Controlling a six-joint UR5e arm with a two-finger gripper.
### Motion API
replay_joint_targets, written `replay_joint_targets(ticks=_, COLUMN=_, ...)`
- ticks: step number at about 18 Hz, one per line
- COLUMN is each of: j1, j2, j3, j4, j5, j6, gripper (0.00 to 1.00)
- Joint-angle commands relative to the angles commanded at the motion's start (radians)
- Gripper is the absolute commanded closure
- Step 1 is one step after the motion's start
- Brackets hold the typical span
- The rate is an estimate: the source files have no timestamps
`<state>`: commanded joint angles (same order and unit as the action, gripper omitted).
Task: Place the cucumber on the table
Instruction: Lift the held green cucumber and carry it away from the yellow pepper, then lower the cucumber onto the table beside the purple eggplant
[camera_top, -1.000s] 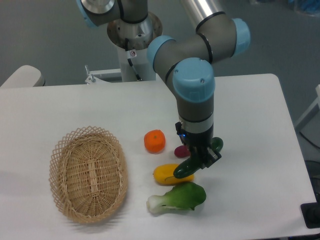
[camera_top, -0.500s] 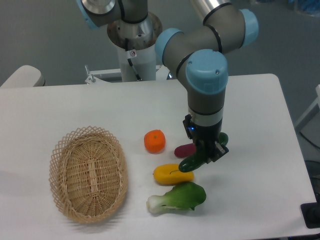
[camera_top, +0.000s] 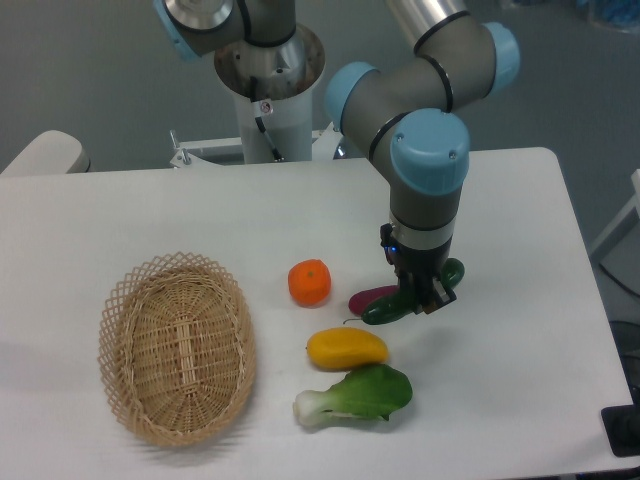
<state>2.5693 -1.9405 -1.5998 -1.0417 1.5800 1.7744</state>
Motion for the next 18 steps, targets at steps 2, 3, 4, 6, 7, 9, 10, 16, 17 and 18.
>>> replay_joint_targets(ticks=2, j1=0.015, j2=-0.009, j3=-0.015, j4=0.035, j5=0.0, j6=0.06, gripper=0.67)
replay_joint_targets(ticks=3, j1=0.023, j2=-0.018, j3=-0.015, j4=0.054, j5=0.0, j6=0.068, gripper=0.67)
replay_joint_targets(ticks=4, j1=0.031, j2=-0.032, j3=-0.017, j4=0.075, j5=0.0, j6=0.068, gripper=0.67)
replay_joint_targets(ticks=6, j1=0.035, j2=-0.066, j3=-0.014, j4=0.121, j5=0.002, j6=0.072, gripper=0.67)
replay_joint_targets(ticks=7, j1=0.035, j2=-0.077, j3=-0.015, j4=0.143, j5=0.003, j6=0.072, gripper=0.67)
replay_joint_targets(ticks=9, j1=0.037, j2=-0.098, j3=-0.009, j4=0.17, j5=0.003, j6=0.069, gripper=0.67)
replay_joint_targets(ticks=10, j1=0.037, j2=-0.11, j3=0.0, j4=0.176, j5=0.005, j6=0.062, gripper=0.67)
replay_joint_targets(ticks=16, j1=0.052, j2=-0.166, j3=0.004, j4=0.23, j5=0.008, j6=0.046, gripper=0.67)
replay_joint_targets(ticks=17, j1=0.06, j2=-0.172, j3=0.006, j4=0.233, j5=0.006, j6=0.056, gripper=0.67)
replay_joint_targets(ticks=18, j1=0.063, j2=-0.176, j3=0.003, j4=0.238, j5=0.006, j6=0.056, gripper=0.67)
